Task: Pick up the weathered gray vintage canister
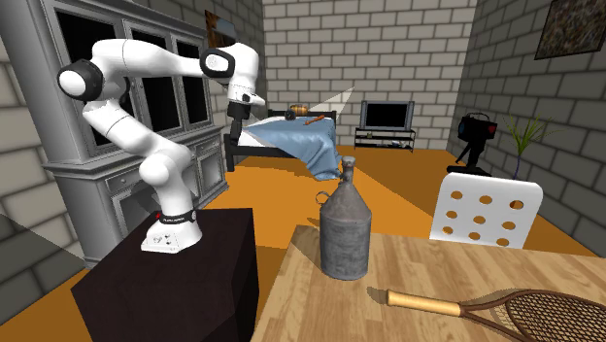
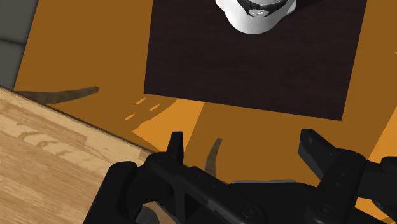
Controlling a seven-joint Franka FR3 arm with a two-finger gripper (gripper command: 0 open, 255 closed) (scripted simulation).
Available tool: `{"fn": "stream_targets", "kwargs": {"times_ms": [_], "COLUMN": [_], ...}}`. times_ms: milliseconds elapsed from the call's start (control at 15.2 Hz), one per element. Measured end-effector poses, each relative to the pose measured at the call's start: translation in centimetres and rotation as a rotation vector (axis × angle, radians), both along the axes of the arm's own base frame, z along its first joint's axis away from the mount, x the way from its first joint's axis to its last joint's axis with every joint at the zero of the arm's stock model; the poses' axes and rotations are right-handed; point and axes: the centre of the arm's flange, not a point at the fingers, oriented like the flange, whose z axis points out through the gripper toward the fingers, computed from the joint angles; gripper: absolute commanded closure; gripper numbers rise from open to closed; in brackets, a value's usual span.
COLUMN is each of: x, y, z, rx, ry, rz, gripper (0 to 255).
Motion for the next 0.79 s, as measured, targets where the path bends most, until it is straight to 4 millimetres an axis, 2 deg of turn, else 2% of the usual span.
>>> {"fn": "stream_targets", "kwargs": {"times_ms": [198, 792], "x": [1.1, 10.2], "y": [-0.9, -7.0], "z": [0.1, -0.3], "rx": [0.006, 0.048], "ry": [-0.010, -0.082], "rz": [-0.001, -0.010], "gripper": [0, 0]}}
